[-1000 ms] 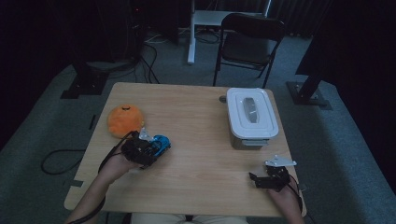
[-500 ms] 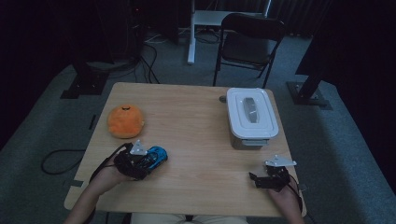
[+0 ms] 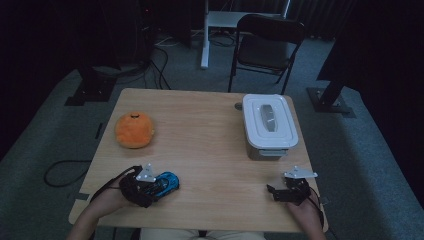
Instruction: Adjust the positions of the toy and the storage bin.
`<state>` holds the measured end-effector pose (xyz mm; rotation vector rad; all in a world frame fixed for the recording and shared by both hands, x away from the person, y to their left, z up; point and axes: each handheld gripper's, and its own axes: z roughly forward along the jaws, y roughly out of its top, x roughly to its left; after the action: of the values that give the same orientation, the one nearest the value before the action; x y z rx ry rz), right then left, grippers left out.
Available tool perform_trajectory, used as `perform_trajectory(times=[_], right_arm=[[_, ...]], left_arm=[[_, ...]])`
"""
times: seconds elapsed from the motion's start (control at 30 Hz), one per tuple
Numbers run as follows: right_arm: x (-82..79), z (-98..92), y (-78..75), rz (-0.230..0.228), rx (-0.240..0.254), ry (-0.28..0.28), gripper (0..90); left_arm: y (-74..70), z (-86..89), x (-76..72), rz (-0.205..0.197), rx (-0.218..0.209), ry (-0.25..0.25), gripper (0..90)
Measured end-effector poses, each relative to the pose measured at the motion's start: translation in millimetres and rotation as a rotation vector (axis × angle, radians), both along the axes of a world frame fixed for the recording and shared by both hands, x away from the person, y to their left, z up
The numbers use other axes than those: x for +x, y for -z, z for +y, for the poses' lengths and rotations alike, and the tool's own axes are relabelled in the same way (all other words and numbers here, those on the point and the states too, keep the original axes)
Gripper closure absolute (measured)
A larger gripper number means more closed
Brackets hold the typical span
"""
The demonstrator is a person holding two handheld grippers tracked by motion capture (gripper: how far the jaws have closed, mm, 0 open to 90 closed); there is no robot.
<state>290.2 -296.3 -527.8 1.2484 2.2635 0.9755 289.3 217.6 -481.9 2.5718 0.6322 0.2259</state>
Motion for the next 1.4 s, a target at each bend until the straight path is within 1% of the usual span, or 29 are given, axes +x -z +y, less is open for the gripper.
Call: perform_trajectory(times=[0.03, 0.07, 0.1, 0.13, 0.17, 0.2, 0.23, 0.27, 0.3, 0.33, 0.4, 0.47, 0.57, 0.6, 0.63, 0.7, 0.77, 0.8, 0.87, 0.9, 1.0, 1.1, 1.13, 1.17, 1.27, 1.33, 1.37, 1.4], right_arm=[[0.0, 0.0, 0.0, 0.0, 0.0, 0.0, 12.2], [0.0, 0.0, 0.0, 0.0, 0.0, 0.0, 12.2], [0.0, 0.0, 0.0, 0.0, 0.0, 0.0, 12.2], [0.0, 0.0, 0.0, 0.0, 0.0, 0.0, 12.2], [0.0, 0.0, 0.0, 0.0, 0.0, 0.0, 12.2], [0.0, 0.0, 0.0, 0.0, 0.0, 0.0, 12.2], [0.0, 0.0, 0.0, 0.0, 0.0, 0.0, 12.2], [0.0, 0.0, 0.0, 0.0, 0.0, 0.0, 12.2], [0.0, 0.0, 0.0, 0.0, 0.0, 0.0, 12.2], [0.0, 0.0, 0.0, 0.0, 0.0, 0.0, 12.2], [-0.1, 0.0, 0.0, 0.0, 0.0, 0.001, 12.2], [-0.1, 0.0, 0.0, 0.0, 0.0, 0.001, 12.2], [-0.1, 0.0, 0.0, 0.0, -0.001, 0.001, 12.2], [-0.1, 0.0, 0.0, 0.0, 0.0, 0.001, 12.2], [-0.1, 0.0, 0.0, 0.0, -0.001, 0.0, 12.2], [-0.1, 0.0, 0.0, 0.0, 0.0, 0.001, 12.2], [-0.1, 0.0, 0.0, 0.0, 0.0, 0.001, 12.2], [-0.1, 0.0, 0.0, 0.0, -0.001, 0.0, 12.2], [-0.1, 0.0, 0.0, 0.0, 0.0, 0.001, 12.2], [-0.1, 0.1, 0.0, 0.0, 0.0, 0.001, 12.2], [-0.1, 0.0, 0.0, 0.0, 0.0, 0.001, 12.2], [-0.1, 0.1, 0.0, 0.0, 0.0, 0.001, 12.2], [-0.1, 0.1, 0.0, 0.0, 0.0, 0.001, 12.2], [-0.1, 0.1, 0.0, 0.0, 0.0, 0.001, 12.2], [-0.1, 0.0, 0.0, 0.0, 0.0, 0.001, 12.2], [-0.1, 0.0, 0.0, 0.0, -0.001, 0.001, 12.2], [-0.1, 0.1, 0.0, 0.0, 0.0, 0.001, 12.2], [-0.1, 0.1, 0.0, 0.0, 0.0, 0.001, 12.2]], left_arm=[[1.1, -0.4, -0.7, -0.008, 0.01, 0.01, 28.1], [1.8, -0.4, -0.5, -0.011, 0.014, 0.003, 28.1], [2.3, 0.2, 0.5, 0.006, 0.017, 0.005, 28.1], [3.0, 0.4, 0.0, -0.003, 0.03, 0.016, 28.1], [4.0, 1.0, 0.8, 0.005, 0.03, 0.007, 28.1], [5.4, 1.4, 1.4, 0.01, 0.04, 0.014, 28.0], [7.0, 1.7, 0.9, 0.003, 0.04, 0.013, 28.0], [8.5, 2.4, 1.6, 0.019, 0.029, 0.005, 28.0], [9.8, 3.3, 1.6, 0.019, 0.037, 0.013, 28.0], [11.1, 4.5, 1.6, 0.02, 0.028, 0.011, 28.0], [12.5, 8.0, 3.1, 0.035, -0.007, 0.005, 27.9], [13.2, 9.0, 3.0, 0.033, -0.017, 0.004, 27.8], [13.7, 10.9, 4.2, 0.045, -0.035, -0.002, 27.5], [14.0, 11.1, 5.0, 0.063, -0.037, -0.017, 27.0], [14.2, 11.5, 5.7, 0.07, -0.035, -0.024, 26.4], [14.0, 12.1, 5.2, 0.079, -0.058, -0.042, 25.7], [11.0, 13.8, 5.0, 0.079, -0.095, -0.058, 25.6], [7.8, 14.9, 4.5, 0.066, -0.101, -0.059, 25.6], [1.6, 16.5, 3.9, 0.054, -0.123, -0.072, 25.6], [-1.2, 17.4, 4.3, 0.038, -0.125, -0.079, 25.6], [-6.9, 20.5, 6.4, 0.018, -0.134, -0.112, 25.6], [-11.9, 23.8, 9.9, -0.016, -0.135, -0.157, 25.6], [-14.1, 25.5, 11.6, -0.032, -0.133, -0.184, 25.7], [-15.9, 27.8, 13.8, -0.039, -0.145, -0.2, 25.6], [-22.4, 34.8, 21.3, -0.071, -0.156, -0.288, 25.6], [-27.0, 40.0, 28.4, -0.097, -0.162, -0.377, 25.7], [-28.6, 41.8, 30.6, -0.114, -0.157, -0.401, 25.7], [-28.6, 41.8, 30.6, -0.114, -0.157, -0.401, 25.7]])
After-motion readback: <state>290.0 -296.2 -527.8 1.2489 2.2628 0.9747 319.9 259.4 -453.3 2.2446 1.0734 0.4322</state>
